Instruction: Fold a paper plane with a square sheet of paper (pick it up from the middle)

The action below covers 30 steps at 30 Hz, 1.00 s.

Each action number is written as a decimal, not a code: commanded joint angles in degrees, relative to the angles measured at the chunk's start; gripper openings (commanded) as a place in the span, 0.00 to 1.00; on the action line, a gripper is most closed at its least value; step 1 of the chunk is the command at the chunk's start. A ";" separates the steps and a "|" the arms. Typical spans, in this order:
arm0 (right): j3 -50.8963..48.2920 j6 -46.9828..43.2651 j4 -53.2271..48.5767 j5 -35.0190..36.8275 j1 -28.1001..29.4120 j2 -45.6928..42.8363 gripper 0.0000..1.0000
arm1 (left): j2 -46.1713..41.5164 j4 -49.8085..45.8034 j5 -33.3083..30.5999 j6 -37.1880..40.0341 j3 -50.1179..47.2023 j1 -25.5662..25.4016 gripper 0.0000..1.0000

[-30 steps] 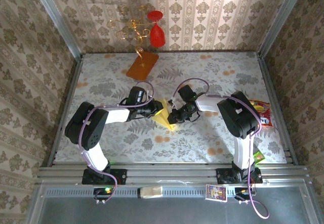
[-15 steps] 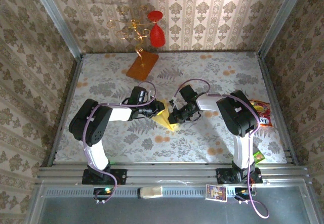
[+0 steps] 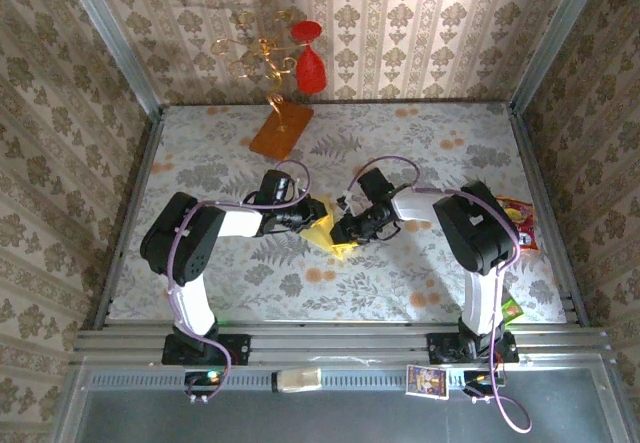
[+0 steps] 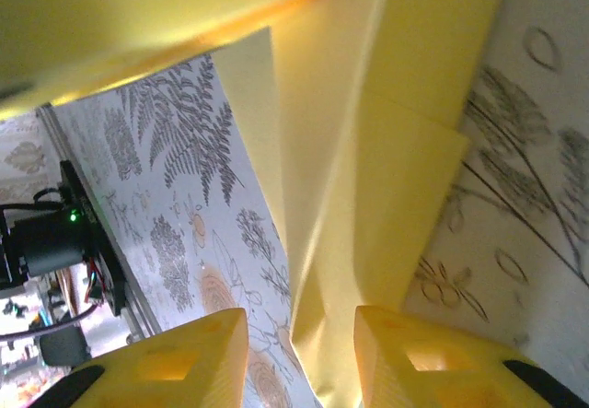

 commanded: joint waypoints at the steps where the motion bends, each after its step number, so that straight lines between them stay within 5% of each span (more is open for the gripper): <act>1: -1.65 2.18 0.32 3.68 -0.43 -4.28 0.40 | 0.70 -0.77 0.66 0.84 1.36 0.22 0.15; 11: -4.63 9.75 3.55 18.53 1.75 -9.47 0.50 | 0.48 -1.42 0.22 0.94 1.59 0.22 0.15; 30: 1.30 10.00 1.23 20.04 5.46 -2.94 0.43 | 0.61 -2.02 -0.22 0.85 1.53 0.22 0.14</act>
